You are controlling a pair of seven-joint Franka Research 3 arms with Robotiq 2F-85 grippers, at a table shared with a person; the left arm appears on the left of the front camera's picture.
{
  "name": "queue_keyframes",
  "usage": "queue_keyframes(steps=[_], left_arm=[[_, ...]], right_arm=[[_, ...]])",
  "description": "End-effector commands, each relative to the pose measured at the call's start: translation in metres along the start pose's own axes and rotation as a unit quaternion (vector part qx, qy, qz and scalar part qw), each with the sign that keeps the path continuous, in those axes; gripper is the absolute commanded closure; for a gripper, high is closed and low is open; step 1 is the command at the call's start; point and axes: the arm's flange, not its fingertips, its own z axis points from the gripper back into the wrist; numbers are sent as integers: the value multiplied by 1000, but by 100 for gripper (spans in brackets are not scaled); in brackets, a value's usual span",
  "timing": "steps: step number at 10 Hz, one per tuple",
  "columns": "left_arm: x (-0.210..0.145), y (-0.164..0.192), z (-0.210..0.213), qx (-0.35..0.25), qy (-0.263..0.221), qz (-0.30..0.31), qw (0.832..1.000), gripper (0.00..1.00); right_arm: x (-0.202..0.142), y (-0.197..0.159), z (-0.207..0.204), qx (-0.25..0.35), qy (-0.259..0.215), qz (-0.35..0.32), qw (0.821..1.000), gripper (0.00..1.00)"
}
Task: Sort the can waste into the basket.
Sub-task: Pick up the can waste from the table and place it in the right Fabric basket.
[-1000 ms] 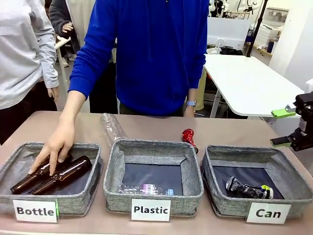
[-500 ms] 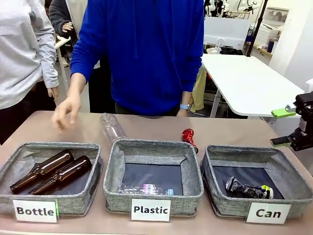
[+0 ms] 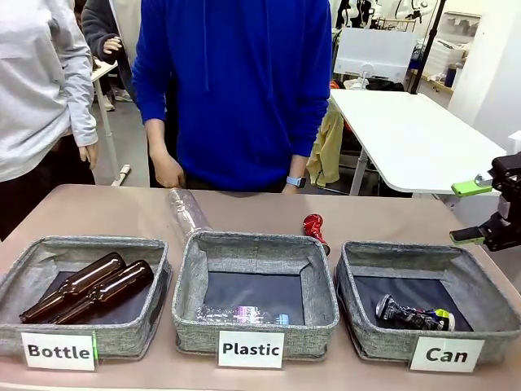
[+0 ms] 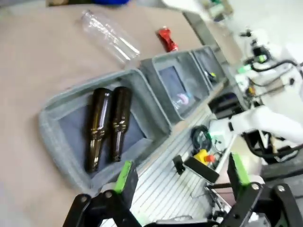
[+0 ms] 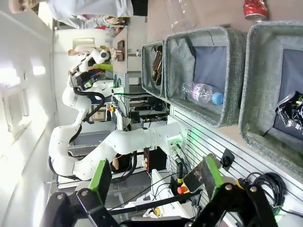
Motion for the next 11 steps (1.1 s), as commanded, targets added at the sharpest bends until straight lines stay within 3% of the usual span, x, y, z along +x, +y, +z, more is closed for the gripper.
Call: queue_keyframes(steps=[1, 2, 9, 11], left_arm=[[9, 2, -25, -60, 51, 17, 997, 2], [0, 0, 0, 0, 0, 0, 1000, 2], [0, 0, 0, 0, 0, 0, 1000, 2], [0, 0, 0, 0, 0, 0, 1000, 2]], right_arm=[[0, 1, 1, -6, -3, 0, 1000, 0], [0, 1, 1, -6, -3, 0, 1000, 0], [0, 0, 0, 0, 0, 0, 1000, 0], [35, 55, -34, -191, -25, -4, 981, 0]])
